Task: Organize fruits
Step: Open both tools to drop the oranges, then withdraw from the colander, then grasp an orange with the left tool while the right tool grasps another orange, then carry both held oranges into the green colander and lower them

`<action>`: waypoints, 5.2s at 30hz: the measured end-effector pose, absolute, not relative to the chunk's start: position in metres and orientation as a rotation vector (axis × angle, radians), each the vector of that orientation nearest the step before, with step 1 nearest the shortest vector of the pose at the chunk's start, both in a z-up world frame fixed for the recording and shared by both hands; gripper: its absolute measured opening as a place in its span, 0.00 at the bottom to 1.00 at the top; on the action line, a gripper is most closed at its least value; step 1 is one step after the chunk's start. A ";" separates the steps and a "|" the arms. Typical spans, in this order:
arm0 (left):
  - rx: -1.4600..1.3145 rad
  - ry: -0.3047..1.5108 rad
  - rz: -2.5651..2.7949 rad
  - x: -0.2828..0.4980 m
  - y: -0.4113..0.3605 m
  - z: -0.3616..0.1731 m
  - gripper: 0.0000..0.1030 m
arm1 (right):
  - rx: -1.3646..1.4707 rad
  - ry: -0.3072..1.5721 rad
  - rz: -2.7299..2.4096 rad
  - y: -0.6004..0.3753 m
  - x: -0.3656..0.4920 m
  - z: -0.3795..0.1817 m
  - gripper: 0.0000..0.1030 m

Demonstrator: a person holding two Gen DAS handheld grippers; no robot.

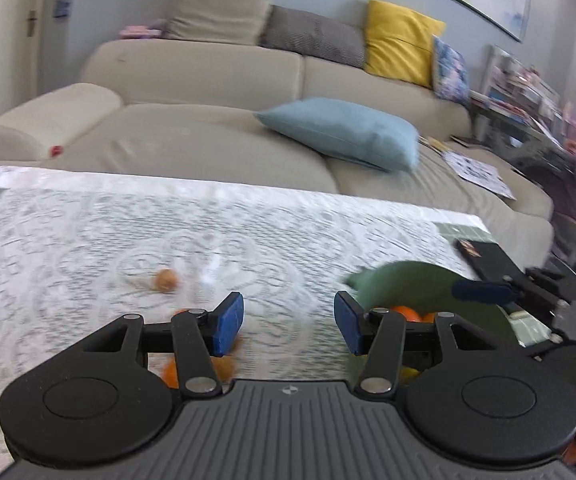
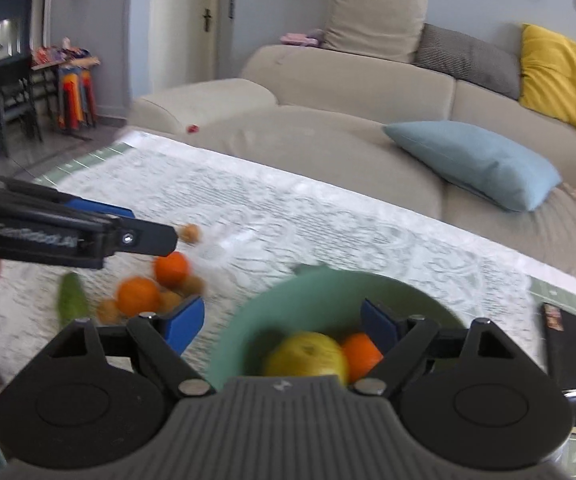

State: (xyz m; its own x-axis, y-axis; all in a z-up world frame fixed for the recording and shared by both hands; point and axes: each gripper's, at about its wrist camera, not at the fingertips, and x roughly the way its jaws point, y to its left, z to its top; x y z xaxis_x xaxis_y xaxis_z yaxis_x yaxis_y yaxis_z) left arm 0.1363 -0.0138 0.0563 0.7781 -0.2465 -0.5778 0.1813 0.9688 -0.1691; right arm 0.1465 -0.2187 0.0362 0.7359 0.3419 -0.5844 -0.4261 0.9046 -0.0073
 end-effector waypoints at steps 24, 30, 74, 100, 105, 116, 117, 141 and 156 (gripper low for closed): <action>-0.130 0.741 -0.217 0.128 0.071 0.015 0.55 | -0.165 0.718 0.632 -0.114 0.147 0.001 0.45; -0.140 0.785 -0.293 0.138 0.064 0.001 0.55 | -0.274 0.739 0.601 -0.101 0.154 -0.014 0.31; -0.279 0.823 -0.143 0.185 0.098 -0.011 0.51 | -0.157 0.711 0.552 -0.082 0.215 -0.030 0.38; -0.329 0.794 -0.060 0.183 0.111 -0.007 0.51 | -0.175 0.712 0.524 -0.060 0.233 -0.043 0.40; -0.333 0.758 -0.021 0.173 0.109 0.002 0.51 | -0.145 0.671 0.527 -0.067 0.223 -0.026 0.40; -0.326 0.686 0.028 0.151 0.077 0.027 0.51 | -0.077 0.562 0.524 -0.112 0.183 0.019 0.40; -0.328 0.680 0.027 0.150 0.073 0.029 0.51 | -0.080 0.552 0.518 -0.116 0.180 0.023 0.40; -0.314 0.686 -0.223 0.159 -0.056 0.043 0.51 | -0.017 0.625 0.291 -0.273 0.170 0.028 0.40; -0.201 0.819 -0.347 0.148 -0.104 0.033 0.51 | -0.051 0.733 0.266 -0.293 0.171 0.009 0.40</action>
